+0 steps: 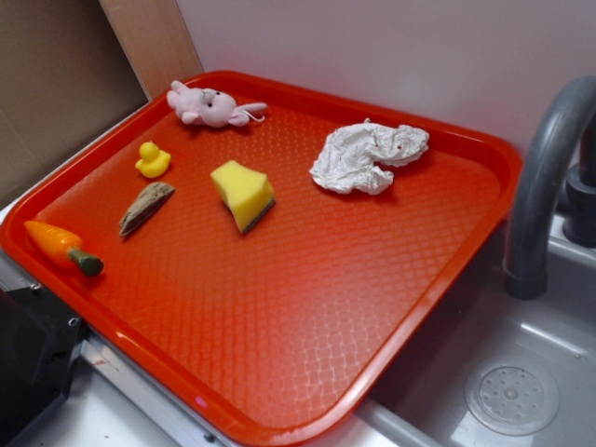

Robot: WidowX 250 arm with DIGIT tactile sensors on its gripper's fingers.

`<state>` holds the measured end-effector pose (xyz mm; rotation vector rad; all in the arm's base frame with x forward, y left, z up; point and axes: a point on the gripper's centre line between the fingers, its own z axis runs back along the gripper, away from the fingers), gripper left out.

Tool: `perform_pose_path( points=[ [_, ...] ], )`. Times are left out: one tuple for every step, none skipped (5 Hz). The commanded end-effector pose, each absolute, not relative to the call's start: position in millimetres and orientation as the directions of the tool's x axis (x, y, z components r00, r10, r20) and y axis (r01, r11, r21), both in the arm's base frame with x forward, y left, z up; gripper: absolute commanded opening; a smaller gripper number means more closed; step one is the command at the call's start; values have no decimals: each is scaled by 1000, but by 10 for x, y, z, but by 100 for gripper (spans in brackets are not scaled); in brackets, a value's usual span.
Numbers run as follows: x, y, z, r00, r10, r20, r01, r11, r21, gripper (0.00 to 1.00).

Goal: Grab the pink bunny.

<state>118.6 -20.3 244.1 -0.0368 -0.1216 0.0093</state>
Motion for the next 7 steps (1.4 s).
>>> perform_pose_path(
  points=[
    [1186, -203, 2441, 993, 11, 121, -7, 999, -37, 100],
    [1563, -459, 2254, 934, 254, 253, -245, 967, -69, 100],
    [1933, -501, 2123, 840, 436, 323, -440, 896, -65, 100],
    [2172, -435, 2027, 762, 538, 360, -557, 828, -58, 100],
    [2363, -221, 1912, 668, 650, 362, -679, 732, -61, 100],
    [2538, 16, 1747, 590, 704, 394, -748, 661, -60, 100],
    [2724, 258, 1592, 538, 736, 412, -782, 618, -84, 100]
  ],
)
